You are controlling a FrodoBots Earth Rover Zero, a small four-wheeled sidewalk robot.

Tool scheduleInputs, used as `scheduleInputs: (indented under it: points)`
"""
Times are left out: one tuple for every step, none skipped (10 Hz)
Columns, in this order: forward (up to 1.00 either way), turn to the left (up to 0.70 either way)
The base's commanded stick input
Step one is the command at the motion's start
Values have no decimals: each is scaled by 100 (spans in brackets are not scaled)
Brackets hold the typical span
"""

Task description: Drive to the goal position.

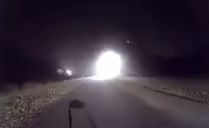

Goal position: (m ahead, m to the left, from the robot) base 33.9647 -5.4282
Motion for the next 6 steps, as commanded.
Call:
scheduleInputs:
  points:
    - [66, 0]
    - [70, 0]
    - [70, 0]
    - [70, 0]
    - [70, 0]
    - [70, 0]
